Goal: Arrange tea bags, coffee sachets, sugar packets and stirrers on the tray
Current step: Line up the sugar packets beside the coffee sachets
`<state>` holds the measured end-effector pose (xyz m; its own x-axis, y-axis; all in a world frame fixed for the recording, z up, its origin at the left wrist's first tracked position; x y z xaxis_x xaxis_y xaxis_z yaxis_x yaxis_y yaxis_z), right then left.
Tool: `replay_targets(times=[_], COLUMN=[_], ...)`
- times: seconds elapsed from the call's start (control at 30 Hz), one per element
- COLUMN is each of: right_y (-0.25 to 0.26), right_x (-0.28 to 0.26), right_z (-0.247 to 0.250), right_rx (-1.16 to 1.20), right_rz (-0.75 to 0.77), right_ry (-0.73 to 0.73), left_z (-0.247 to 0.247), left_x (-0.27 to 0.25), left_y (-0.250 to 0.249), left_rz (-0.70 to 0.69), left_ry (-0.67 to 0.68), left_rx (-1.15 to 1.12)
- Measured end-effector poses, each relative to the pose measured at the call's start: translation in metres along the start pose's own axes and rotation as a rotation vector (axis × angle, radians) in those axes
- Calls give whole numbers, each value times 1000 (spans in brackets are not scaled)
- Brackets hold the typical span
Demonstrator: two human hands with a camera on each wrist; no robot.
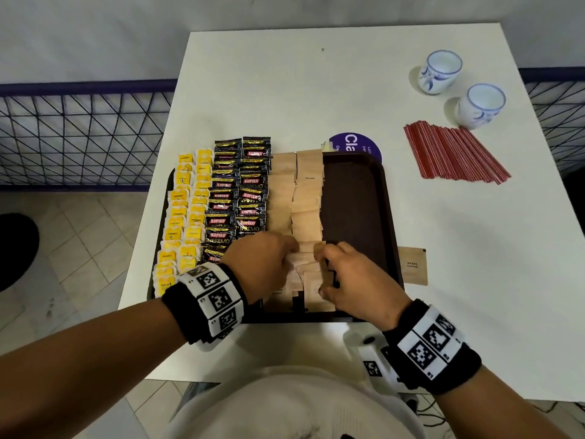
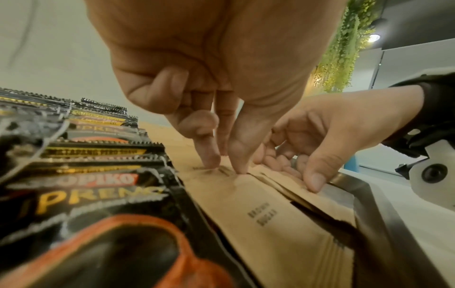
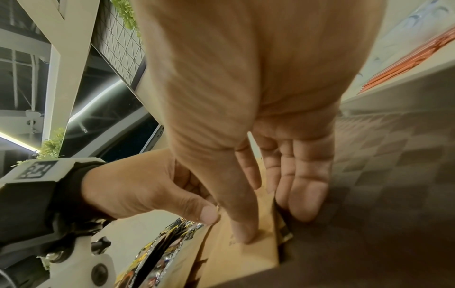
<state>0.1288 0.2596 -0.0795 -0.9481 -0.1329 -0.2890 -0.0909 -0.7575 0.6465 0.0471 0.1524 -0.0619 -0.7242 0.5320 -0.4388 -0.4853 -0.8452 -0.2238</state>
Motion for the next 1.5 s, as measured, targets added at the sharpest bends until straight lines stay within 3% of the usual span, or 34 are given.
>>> replay_targets(times=[1.2, 1.27, 1.4, 1.43, 1.5], right_y=[5, -3, -62, -78, -107], right_x=[-9, -14, -48, -58, -70], right_z=[7, 17, 78, 91, 97], right_rx=[73, 73, 71, 64, 31], right_rz=[-2, -37, -222, -276, -372], right_ry=[-107, -153, -471, -506, -424], left_z=[2, 6, 18, 21, 24], left_x=[24, 23, 23, 23, 26], left_y=[-20, -19, -11, -9, -4], left_rz=[-50, -63, -59, -48, -32], left_ry=[-2, -26, -92, -102, -110], left_rx=[30, 18, -21, -24, -37])
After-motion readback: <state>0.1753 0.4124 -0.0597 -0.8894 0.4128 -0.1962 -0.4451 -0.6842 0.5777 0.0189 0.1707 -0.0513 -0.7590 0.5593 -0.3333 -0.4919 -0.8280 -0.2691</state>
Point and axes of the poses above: each hand's wrist, its own x-axis towards the middle knuckle, its own z-axis out of the back of the hand, y = z × x, the point moved 9 cm from there along x, towards the middle knuckle, and after that the axes turned 9 degrees about z, right-handed, at the moved point
